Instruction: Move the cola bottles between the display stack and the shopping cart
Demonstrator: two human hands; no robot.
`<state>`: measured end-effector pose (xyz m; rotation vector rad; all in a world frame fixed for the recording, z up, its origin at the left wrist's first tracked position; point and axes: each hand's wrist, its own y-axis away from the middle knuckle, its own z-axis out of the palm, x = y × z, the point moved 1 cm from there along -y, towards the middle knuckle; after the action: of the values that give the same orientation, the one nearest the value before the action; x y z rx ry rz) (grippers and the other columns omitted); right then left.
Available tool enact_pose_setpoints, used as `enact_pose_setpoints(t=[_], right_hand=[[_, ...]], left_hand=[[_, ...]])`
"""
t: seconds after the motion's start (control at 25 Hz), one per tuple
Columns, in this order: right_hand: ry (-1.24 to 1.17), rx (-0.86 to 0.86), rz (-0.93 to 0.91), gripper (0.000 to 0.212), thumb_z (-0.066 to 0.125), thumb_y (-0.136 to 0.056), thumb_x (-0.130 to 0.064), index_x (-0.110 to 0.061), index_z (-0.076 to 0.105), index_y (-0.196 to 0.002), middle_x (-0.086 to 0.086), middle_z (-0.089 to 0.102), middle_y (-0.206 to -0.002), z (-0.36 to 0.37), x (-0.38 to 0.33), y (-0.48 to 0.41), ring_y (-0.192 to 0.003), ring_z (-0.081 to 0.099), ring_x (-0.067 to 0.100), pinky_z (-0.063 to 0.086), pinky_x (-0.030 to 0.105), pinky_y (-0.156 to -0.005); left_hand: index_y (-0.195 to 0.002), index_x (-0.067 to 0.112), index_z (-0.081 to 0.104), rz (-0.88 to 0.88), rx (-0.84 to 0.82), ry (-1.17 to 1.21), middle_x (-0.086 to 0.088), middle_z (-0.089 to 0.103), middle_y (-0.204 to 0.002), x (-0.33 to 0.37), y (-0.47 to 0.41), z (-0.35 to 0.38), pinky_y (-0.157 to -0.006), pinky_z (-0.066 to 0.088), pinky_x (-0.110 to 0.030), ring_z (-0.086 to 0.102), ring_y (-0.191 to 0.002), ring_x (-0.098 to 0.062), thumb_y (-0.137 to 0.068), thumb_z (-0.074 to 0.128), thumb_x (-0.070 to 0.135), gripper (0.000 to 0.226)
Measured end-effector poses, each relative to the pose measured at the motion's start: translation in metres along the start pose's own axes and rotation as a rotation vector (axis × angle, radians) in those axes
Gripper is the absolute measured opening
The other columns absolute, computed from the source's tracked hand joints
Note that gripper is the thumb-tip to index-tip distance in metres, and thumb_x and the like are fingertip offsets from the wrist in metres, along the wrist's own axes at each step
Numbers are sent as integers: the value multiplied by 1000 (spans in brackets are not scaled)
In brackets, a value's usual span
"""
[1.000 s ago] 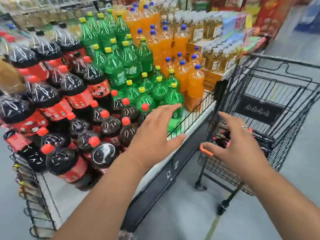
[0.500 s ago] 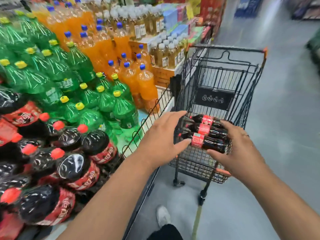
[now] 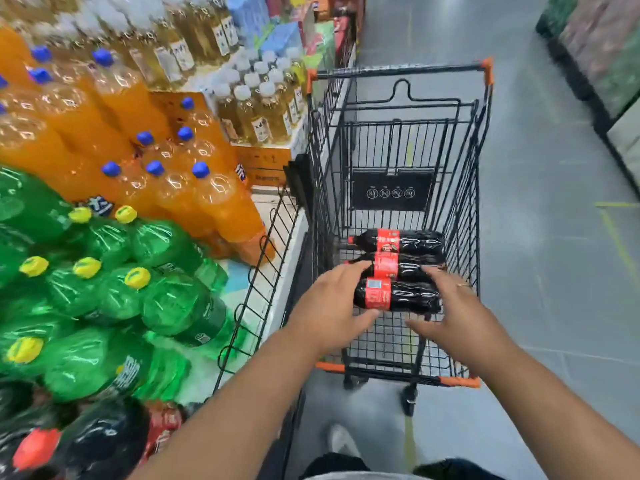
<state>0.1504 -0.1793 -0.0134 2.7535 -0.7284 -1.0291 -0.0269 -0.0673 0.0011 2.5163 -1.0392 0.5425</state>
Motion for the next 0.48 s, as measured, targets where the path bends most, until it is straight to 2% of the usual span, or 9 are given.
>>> enact_pose_setpoints(t=[0.2, 0.36, 0.48], right_hand=[[58, -125, 110, 91, 75, -82, -41, -31, 19, -153, 6, 28, -156, 10, 30, -50, -133, 43, 22, 38, 30, -102], [82, -265, 123, 93, 75, -82, -44, -31, 17, -154, 8, 26, -157, 16, 65, -103, -125, 51, 23, 40, 32, -102], [103, -386, 131, 94, 74, -82, -46, -29, 16, -154, 12, 25, -157, 27, 95, -150, -138, 39, 26, 35, 35, -109]], left_hand=[[-160, 28, 23, -69, -118, 39, 4, 35, -161, -18, -52, 23, -119, 28, -32, 33, -148, -17, -97, 65, 41, 77], [-159, 26, 27, -229, -165, 139, -1, 42, -155, -30, -89, 52, -113, 32, -31, 40, -143, -20, -96, 66, 38, 75], [-158, 25, 29, -407, -153, 244, -2, 41, -156, -36, -115, 80, -113, 34, -33, 41, -142, -21, -96, 67, 37, 74]])
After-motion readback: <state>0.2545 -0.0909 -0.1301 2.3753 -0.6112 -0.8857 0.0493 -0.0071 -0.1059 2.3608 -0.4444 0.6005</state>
